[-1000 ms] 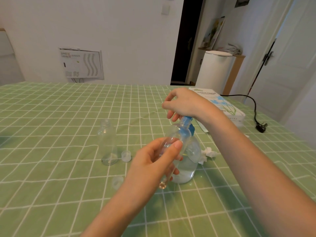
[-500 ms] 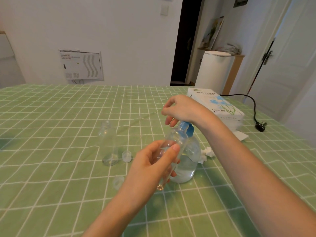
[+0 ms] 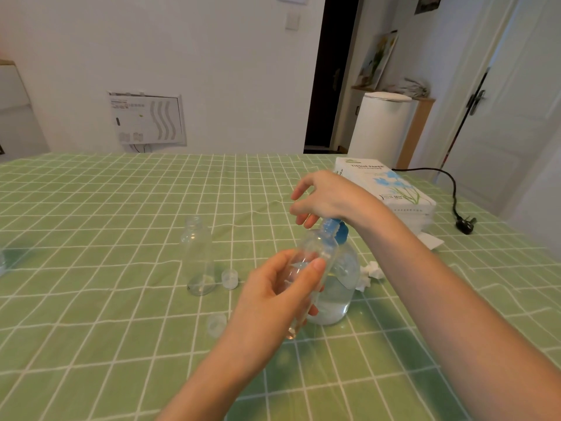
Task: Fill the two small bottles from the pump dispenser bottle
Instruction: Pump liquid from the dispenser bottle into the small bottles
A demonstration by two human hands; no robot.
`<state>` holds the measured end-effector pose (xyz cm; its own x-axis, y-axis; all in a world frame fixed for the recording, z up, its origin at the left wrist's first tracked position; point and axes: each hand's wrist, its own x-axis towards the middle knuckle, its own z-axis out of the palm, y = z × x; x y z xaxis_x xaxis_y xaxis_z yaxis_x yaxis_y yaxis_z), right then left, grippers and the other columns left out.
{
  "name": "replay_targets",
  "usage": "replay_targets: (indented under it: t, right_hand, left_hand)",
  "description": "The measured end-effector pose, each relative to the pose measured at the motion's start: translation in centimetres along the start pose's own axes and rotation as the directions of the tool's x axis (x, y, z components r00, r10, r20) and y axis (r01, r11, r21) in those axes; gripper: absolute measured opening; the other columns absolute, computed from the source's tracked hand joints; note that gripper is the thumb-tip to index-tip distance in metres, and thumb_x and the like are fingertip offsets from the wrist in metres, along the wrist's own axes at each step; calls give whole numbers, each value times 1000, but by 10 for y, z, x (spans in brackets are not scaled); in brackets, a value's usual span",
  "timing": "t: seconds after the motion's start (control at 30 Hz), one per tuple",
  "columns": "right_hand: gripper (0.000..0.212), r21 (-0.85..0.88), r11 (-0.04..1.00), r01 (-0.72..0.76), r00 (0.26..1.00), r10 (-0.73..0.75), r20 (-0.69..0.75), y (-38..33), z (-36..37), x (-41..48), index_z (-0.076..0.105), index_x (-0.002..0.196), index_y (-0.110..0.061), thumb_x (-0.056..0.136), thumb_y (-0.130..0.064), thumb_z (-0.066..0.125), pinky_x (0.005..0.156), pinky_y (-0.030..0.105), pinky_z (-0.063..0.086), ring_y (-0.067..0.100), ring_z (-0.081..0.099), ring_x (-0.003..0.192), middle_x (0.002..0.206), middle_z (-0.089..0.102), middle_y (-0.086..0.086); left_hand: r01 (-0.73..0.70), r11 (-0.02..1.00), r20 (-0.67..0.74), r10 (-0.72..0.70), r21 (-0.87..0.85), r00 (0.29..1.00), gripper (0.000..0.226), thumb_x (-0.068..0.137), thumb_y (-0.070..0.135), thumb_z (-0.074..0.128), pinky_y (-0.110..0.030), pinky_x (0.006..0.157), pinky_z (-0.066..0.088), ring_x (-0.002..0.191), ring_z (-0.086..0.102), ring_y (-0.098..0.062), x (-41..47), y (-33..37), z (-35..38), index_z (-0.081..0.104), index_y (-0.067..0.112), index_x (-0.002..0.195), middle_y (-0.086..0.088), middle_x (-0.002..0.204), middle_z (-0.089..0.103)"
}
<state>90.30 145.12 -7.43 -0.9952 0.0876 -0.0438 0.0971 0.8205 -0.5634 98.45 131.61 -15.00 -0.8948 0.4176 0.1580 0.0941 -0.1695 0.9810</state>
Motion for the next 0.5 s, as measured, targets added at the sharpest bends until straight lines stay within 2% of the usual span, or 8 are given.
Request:
replay_targets:
  t: [0.13, 0.33, 0.5]
  right_hand:
    - [21, 19, 1000, 3, 1000, -2, -15, 1, 1, 0, 58, 106, -14, 87, -20, 63, 70, 22, 47, 15, 65, 80, 71, 68, -5]
    - [19, 30, 1000, 10, 999, -9, -32, -4, -9, 1, 60, 105, -12, 89, -22, 58, 73, 30, 51, 20, 69, 87, 72, 70, -2]
    - [17, 21, 1000, 5, 1000, -4, -16, -5, -8, 0, 61, 103, -12, 89, -19, 57, 85, 38, 55, 22, 69, 93, 72, 71, -2]
  left_hand:
    - [-6, 1000, -6, 6, 7, 1000, 38, 62, 51, 59, -13, 51, 47, 54, 60, -4, 0, 0, 0, 67, 27, 91, 6, 67, 69]
    - [-6, 1000, -4, 6, -7, 1000, 47, 60, 53, 60, -15, 51, 48, 53, 59, -7, 2, 4, 0, 67, 25, 97, 7, 70, 69]
    - [-4, 1000, 2, 4, 8, 1000, 43, 63, 53, 60, -16, 50, 49, 54, 60, -7, 2, 5, -1, 67, 26, 96, 8, 70, 69]
